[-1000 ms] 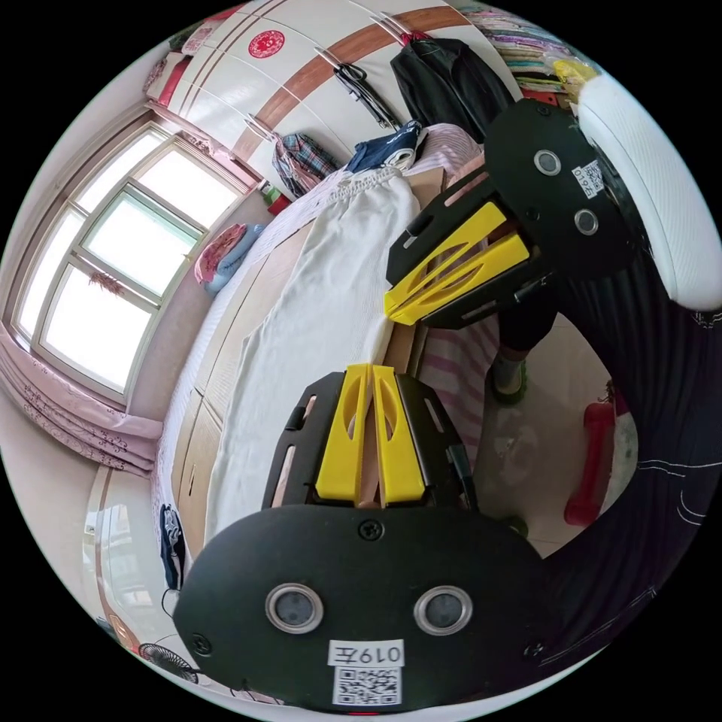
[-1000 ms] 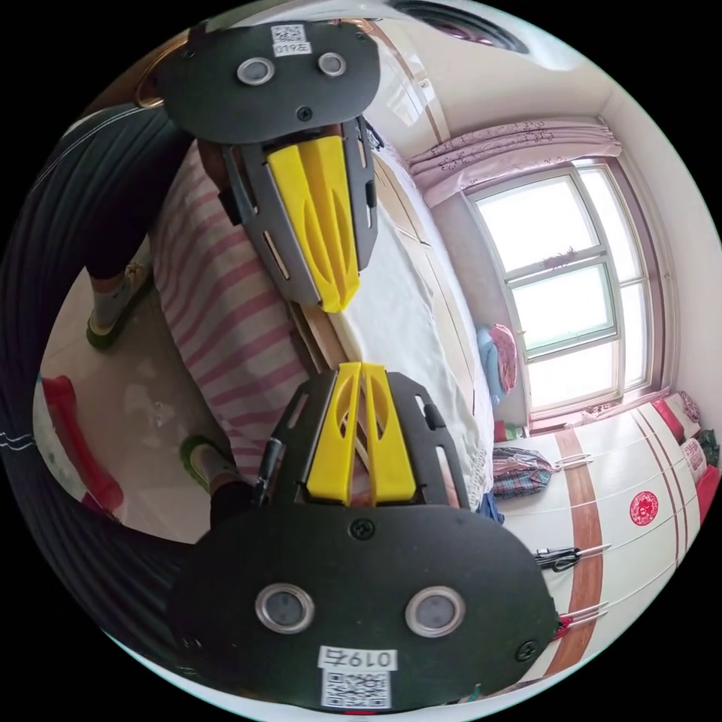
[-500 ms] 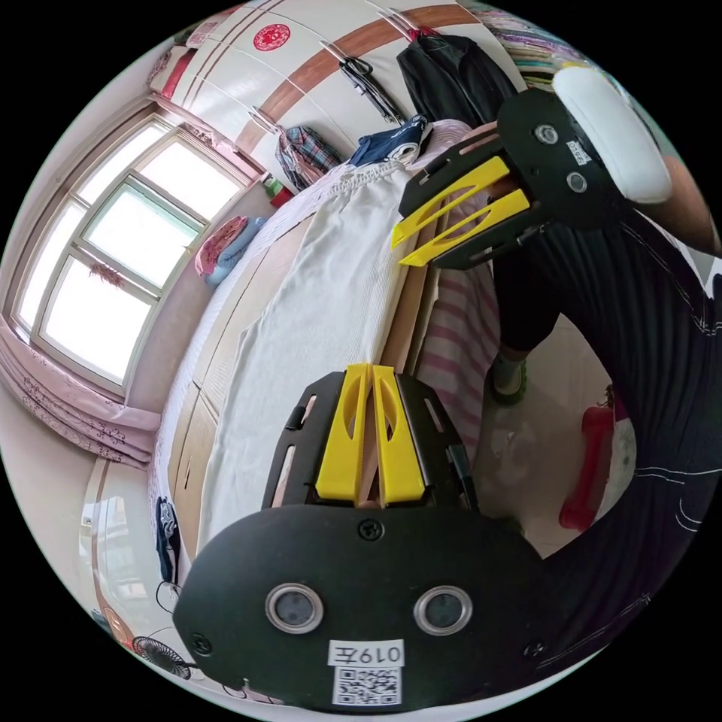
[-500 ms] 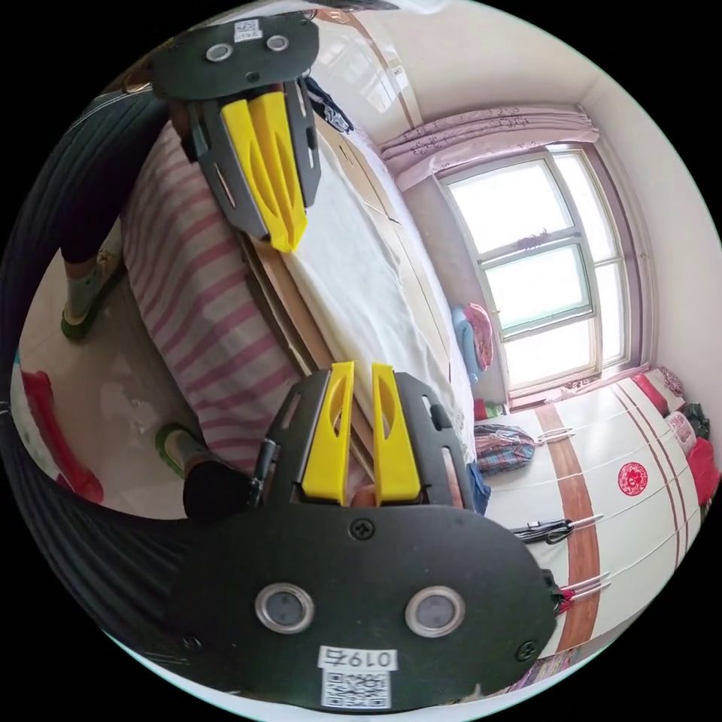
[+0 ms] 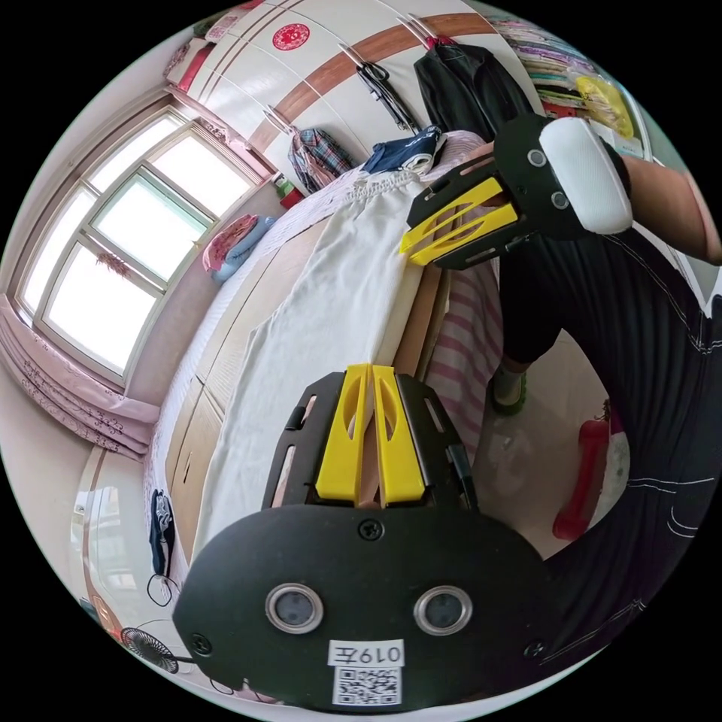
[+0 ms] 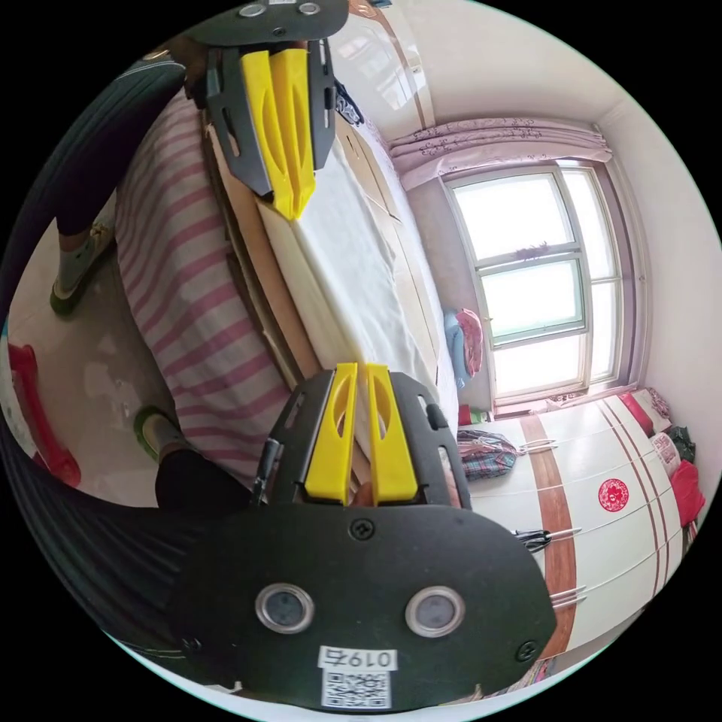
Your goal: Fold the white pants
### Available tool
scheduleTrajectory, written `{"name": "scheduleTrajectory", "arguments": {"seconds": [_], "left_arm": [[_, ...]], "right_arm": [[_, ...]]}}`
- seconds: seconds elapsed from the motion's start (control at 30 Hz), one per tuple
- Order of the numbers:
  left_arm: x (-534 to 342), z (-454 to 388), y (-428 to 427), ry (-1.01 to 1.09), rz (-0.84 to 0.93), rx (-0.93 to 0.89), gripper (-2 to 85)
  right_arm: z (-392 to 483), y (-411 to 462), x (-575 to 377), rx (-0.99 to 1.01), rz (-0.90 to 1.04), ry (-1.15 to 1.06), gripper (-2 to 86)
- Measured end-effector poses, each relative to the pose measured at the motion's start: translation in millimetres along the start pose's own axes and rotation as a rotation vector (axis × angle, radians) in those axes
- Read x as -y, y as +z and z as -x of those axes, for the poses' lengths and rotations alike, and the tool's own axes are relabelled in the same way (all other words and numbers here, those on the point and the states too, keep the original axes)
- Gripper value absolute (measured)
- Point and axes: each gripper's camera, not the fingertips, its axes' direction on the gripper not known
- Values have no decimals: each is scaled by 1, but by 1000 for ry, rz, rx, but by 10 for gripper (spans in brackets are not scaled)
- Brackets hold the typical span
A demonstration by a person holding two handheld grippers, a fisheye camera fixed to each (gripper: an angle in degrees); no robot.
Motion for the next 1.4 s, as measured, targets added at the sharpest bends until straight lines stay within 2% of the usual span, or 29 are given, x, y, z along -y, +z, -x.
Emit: {"name": "scheduleTrajectory", "arguments": {"seconds": [0.13, 0.23, 0.33, 0.6, 0.83, 1.03, 1.13, 1.4], "left_arm": [[6, 9, -9, -3, -10, 16, 9], [11, 12, -6, 9, 9, 7, 9], [17, 16, -2, 23, 25, -9, 9], [36, 31, -10, 40, 40, -2, 9], [58, 42, -21, 61, 62, 6, 11], [116, 44, -52, 68, -75, -25, 13], [156, 28, -39, 146, -56, 44, 18], [230, 24, -16, 176, -58, -14, 18]], "right_arm": [[-25, -16, -7, 43, -18, 58, -1], [-15, -9, -12, 69, 15, 15, -3], [-3, -4, -16, 8, 29, -40, -4], [-33, -12, -33, 57, 14, 17, -2], [-43, -15, -50, 25, -13, 35, 42], [-82, -19, -92, 48, -13, 167, 62], [-97, -9, -115, 39, 40, 192, 63], [-127, 3, -151, 10, 44, 165, 60]]}}
